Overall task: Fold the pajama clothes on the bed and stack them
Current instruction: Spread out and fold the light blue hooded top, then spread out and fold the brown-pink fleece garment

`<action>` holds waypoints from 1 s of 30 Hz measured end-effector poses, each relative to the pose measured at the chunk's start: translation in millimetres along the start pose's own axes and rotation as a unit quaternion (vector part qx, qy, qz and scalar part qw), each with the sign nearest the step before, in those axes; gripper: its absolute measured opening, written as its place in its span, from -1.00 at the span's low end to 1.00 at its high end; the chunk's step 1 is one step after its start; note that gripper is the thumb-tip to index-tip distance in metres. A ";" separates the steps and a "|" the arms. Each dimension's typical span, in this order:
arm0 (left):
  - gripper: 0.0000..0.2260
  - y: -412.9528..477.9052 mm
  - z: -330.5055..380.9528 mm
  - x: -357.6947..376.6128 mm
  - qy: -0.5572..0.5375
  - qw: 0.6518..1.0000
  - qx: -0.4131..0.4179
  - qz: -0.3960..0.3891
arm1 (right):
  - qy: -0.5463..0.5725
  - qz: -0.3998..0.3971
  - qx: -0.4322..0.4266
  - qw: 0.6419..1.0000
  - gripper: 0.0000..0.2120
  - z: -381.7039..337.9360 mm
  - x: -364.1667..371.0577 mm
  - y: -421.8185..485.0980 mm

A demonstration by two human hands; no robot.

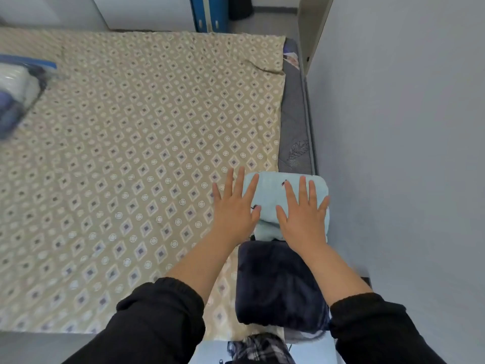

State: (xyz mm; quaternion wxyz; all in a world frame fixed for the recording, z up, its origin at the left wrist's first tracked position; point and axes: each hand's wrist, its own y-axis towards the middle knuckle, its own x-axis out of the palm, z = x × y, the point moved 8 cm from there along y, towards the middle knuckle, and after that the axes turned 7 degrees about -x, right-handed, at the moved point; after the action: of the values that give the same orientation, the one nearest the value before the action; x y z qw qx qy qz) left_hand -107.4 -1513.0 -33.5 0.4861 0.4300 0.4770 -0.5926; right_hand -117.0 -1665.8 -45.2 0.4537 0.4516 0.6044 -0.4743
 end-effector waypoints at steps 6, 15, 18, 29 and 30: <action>-0.43 -77.7 -107.2 -76.1 0.025 0.998 -0.004 0.064 | -0.012 0.051 -0.010 0.999 -0.37 -123.8 -44.1 -48.4; -0.38 -222.7 -330.8 -169.4 0.078 0.992 -0.052 0.080 | -0.009 0.114 -0.089 0.989 -0.36 -389.8 -82.4 -109.0; -0.38 -258.9 -396.9 -194.0 0.077 0.987 -0.092 0.107 | -0.008 0.114 -0.129 0.985 -0.35 -468.4 -85.8 -124.1; -0.40 -318.5 -601.5 -233.8 0.037 0.955 -0.232 0.179 | -0.005 0.109 -0.240 0.965 -0.35 -694.5 -78.2 -96.7; -0.40 -319.4 -622.1 -235.8 0.044 0.954 -0.237 0.180 | 0.000 0.105 -0.243 0.964 -0.35 -717.0 -74.8 -87.1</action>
State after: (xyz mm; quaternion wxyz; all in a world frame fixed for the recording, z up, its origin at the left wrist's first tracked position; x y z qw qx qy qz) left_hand -356.8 -839.0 134.1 0.6513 0.4070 0.5390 -0.3458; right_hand -274.6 -981.9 141.3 0.5971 0.3887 0.6508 -0.2623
